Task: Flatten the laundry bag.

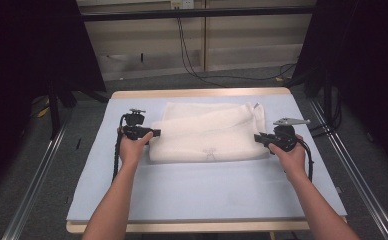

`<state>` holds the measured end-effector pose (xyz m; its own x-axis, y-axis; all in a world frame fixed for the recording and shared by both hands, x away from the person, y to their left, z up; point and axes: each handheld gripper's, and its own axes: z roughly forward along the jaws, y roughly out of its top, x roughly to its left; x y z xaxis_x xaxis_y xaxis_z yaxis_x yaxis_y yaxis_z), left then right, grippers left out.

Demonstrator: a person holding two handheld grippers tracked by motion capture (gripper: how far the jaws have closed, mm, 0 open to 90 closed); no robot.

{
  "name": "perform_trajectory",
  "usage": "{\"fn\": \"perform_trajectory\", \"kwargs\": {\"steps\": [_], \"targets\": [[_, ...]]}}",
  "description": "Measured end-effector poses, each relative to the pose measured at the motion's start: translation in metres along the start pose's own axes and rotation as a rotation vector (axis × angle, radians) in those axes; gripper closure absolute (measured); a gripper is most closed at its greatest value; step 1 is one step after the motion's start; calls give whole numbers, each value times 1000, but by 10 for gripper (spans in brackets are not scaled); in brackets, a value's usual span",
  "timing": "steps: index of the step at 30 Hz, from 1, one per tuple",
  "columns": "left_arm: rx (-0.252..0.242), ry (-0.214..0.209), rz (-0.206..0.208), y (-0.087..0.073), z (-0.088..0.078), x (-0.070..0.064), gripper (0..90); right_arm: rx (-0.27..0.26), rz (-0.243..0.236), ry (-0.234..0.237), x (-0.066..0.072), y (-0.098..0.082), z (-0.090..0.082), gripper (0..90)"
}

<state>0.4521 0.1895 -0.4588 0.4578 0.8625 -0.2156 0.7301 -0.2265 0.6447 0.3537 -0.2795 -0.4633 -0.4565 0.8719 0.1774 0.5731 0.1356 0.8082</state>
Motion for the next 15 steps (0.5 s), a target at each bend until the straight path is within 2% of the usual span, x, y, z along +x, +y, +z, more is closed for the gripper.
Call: {"fn": "perform_trajectory", "kwargs": {"steps": [1, 2, 3, 5, 8, 9, 11, 12, 13, 14, 15], "targets": [[-9, 7, 11, 1, -2, -1, 756, -2, 0, 3, 0, 0, 0, 805], [-14, -2, 22, 2, -5, -1, 756, -2, 0, 3, 0, 0, 0, 805], [-6, -61, 10, 4, -9, -3, 849, -4, 3, 3, 0, -1, -1, 805], [3, -67, 24, 4, -12, -4, 861, -6, -1, 2, 0, -2, -1, 806], [-28, -107, 24, 4, -23, -9, 876, -11, -4, 0, 1, -4, -2, 806], [-41, -127, 44, 3, -31, -13, 876, -13, -4, -3, 2, -4, -2, 806], [-43, -140, 53, 2, -35, -15, 876, -11, -6, -3, 3, -5, -3, 805], [-60, -156, 55, 1, -38, -18, 876, -10, -8, -6, 4, -6, -3, 805], [-90, -200, 72, -4, -45, -27, 876, -7, -18, -14, 6, -8, -4, 806], [-90, -200, 72, -4, -45, -27, 876, -3, -22, -13, 7, -9, -4, 805], [-104, -233, 76, -7, -48, -31, 876, -3, -22, -13, 7, -9, -4, 805]]}}
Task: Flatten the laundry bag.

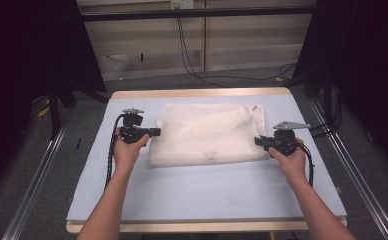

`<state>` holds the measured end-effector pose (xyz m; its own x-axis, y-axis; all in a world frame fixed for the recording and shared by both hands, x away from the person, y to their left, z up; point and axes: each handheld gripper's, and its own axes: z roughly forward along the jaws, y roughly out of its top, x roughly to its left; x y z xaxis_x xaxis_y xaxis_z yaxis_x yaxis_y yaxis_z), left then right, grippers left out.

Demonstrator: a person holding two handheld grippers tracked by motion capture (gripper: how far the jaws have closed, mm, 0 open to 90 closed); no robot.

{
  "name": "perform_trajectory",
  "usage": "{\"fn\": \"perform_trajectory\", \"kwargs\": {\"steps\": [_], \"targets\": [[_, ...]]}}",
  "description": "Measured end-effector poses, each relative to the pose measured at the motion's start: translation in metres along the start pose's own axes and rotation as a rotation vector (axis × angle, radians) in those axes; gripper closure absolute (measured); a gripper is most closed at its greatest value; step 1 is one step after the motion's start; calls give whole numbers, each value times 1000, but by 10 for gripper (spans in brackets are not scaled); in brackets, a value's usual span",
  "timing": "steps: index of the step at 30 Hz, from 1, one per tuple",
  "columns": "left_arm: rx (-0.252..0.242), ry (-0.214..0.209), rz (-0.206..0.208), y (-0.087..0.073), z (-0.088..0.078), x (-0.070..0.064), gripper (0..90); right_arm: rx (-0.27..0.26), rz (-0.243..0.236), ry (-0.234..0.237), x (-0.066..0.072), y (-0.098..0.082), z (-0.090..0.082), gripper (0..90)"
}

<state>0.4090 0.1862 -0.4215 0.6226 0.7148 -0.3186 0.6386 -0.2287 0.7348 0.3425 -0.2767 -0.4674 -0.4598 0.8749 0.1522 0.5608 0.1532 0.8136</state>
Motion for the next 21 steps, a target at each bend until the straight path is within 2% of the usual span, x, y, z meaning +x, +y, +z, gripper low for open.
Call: {"fn": "perform_trajectory", "kwargs": {"steps": [2, 3, 4, 5, 6, 8, 12, 13, 15, 16, 21], "targets": [[-3, -34, -1, -7, -1, -10, 876, 4, 7, -2, 1, -2, 0, 804], [13, -57, 10, -17, 2, -19, 876, 13, 16, -7, 2, -5, 1, 804], [22, -50, 19, -22, 3, -23, 877, 18, 7, -8, 3, -6, 2, 803], [22, -50, 19, -22, 3, -23, 878, 18, 7, -8, 3, -6, 2, 803], [44, -59, 26, -31, 5, -25, 878, 26, 4, -14, 4, -7, 2, 802], [57, -69, 24, -37, 4, -27, 879, 30, 4, -19, 5, -9, 1, 801], [82, -80, 36, -43, 0, -31, 879, 51, 8, -29, 5, -14, 1, 794], [103, -90, 35, -49, 0, -32, 879, 60, 9, -29, 5, -16, 2, 790], [105, -94, 31, -51, -1, -33, 880, 74, 9, -36, 5, -19, 4, 789], [108, -110, 13, -58, -1, -34, 880, 82, 15, -35, 6, -20, 6, 789], [136, -123, -3, -72, 0, -34, 881, 80, 18, -37, 6, -22, 6, 759]]}}
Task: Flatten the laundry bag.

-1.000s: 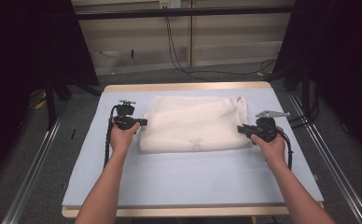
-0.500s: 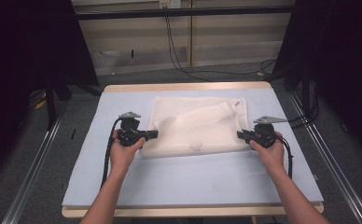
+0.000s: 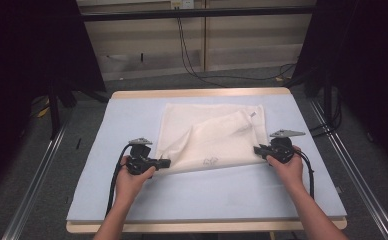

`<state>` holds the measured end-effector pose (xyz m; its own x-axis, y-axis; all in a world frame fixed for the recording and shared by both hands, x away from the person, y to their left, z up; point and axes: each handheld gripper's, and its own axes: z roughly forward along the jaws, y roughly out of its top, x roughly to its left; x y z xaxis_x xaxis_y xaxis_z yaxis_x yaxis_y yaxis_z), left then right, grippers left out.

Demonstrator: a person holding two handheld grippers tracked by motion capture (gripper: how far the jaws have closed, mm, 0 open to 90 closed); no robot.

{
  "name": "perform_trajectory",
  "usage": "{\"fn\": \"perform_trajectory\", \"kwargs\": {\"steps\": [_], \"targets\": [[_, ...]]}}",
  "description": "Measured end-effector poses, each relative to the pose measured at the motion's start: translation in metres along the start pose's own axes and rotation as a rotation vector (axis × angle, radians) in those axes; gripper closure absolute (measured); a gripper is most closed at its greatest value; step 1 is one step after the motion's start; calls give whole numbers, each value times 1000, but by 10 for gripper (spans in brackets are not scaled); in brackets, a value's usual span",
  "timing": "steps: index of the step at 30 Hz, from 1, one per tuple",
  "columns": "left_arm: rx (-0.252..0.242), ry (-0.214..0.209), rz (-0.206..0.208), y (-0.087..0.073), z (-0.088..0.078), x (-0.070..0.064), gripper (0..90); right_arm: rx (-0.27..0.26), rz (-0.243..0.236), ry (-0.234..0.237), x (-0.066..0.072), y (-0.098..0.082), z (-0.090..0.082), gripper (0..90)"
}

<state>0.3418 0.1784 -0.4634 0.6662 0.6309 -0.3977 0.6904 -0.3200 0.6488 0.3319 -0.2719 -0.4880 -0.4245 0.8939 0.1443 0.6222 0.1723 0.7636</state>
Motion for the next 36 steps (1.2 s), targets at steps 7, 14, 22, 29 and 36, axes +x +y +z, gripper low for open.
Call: {"fn": "perform_trajectory", "kwargs": {"steps": [7, 14, 22, 29, 36], "targets": [[23, 30, 32, -4, 0, -5, 880, -24, 31, -31, -2, 6, 1, 518], [42, 23, 50, -5, -2, -7, 880, -68, 94, -42, -12, 24, 2, 388], [43, 8, 47, -6, -4, -7, 880, -49, 97, 13, -7, 46, 19, 519], [39, 5, 39, -8, -8, -7, 880, -103, 70, 44, -3, 44, 13, 832], [48, 25, 36, -9, -11, -6, 881, -173, -21, 95, -6, 25, -25, 846]]}}
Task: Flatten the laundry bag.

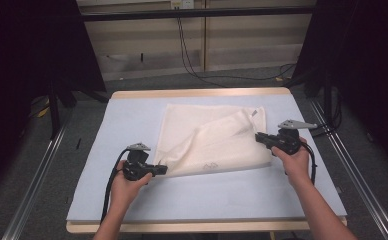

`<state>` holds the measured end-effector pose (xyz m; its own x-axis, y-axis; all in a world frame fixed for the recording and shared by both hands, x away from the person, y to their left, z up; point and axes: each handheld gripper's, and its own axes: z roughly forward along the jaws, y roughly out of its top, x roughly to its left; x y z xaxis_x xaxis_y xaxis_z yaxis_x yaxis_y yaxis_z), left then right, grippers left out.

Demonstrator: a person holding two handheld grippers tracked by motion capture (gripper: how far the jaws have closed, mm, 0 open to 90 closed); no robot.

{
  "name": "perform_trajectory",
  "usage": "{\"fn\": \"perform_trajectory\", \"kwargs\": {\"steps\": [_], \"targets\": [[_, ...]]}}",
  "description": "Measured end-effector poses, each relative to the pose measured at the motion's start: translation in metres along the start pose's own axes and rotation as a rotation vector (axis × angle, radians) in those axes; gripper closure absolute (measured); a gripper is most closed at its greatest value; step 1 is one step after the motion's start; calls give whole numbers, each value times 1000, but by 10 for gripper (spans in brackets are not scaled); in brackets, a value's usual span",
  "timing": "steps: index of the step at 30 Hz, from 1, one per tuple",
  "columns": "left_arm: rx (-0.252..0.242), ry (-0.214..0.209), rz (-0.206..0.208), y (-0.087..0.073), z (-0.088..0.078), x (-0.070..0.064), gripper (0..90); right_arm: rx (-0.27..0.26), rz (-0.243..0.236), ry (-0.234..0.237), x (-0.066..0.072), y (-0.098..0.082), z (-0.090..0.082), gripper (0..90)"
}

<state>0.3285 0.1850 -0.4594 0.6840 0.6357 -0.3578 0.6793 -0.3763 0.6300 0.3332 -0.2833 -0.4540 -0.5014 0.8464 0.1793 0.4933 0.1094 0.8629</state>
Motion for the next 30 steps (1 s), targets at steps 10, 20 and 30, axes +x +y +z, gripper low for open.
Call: {"fn": "perform_trajectory", "kwargs": {"steps": [10, 20, 30], "targets": [[8, 3, -37, -9, -9, 6, 882, 67, -63, 56, 3, -36, -35, 842], [35, 13, -27, -10, -4, 4, 882, 83, -27, 17, 4, -47, -37, 694], [80, -65, -78, -7, -3, -1, 884, 216, -52, 95, 12, -51, -31, 801]]}}
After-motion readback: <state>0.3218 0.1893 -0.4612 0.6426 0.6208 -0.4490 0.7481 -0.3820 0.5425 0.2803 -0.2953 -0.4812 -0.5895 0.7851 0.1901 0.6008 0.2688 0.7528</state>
